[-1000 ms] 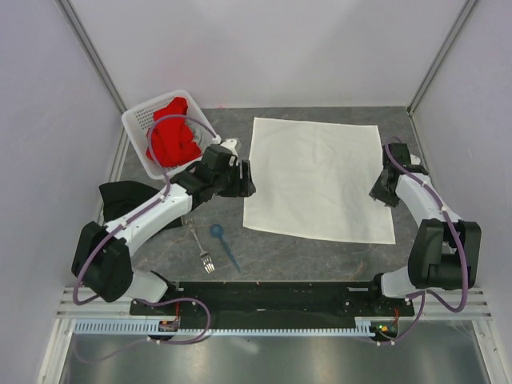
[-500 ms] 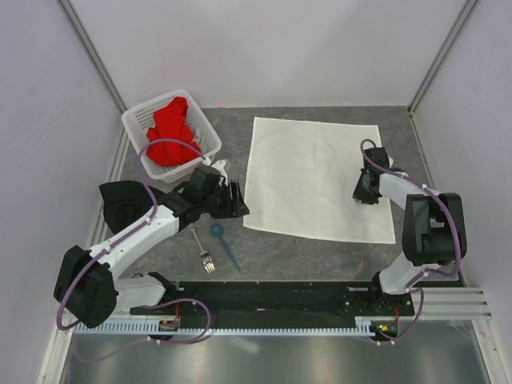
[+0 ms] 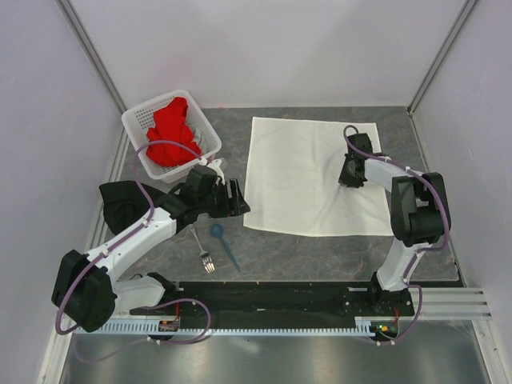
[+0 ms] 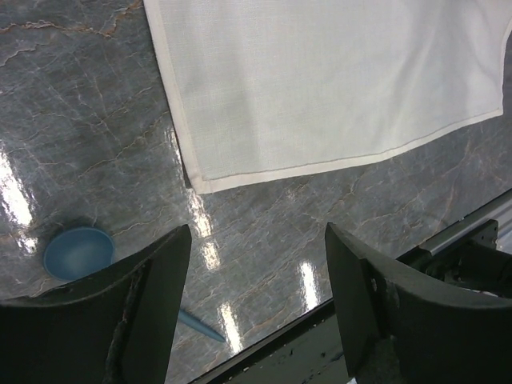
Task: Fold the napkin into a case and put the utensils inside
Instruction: Pick up the flattened napkin from the center of the board.
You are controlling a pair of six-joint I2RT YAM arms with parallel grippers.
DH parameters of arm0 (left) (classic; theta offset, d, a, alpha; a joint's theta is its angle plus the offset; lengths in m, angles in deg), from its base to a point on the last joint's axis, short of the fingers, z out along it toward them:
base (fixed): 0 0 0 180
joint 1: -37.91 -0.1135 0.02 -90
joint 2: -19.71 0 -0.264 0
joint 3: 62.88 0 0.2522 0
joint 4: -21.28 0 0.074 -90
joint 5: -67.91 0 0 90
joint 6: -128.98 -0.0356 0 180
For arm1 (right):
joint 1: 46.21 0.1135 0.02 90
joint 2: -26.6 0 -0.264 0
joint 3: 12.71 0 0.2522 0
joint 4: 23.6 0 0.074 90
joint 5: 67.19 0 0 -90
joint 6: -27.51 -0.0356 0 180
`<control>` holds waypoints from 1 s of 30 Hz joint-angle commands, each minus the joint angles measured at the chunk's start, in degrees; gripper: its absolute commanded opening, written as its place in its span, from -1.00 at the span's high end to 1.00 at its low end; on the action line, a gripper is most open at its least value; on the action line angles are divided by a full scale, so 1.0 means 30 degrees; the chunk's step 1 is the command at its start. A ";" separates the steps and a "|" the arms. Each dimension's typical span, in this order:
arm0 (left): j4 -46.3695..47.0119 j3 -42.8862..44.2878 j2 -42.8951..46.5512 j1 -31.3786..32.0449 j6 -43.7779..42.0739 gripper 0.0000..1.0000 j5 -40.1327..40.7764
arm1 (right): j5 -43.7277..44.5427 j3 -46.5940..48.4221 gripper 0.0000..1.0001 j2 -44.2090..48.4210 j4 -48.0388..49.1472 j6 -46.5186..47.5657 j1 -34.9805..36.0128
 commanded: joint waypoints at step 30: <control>0.1704 0.0384 0.0294 0.1049 0.1552 -0.35 -0.2312 | 0.0536 -0.6708 0.29 0.9742 -0.8855 -0.2720 -0.7726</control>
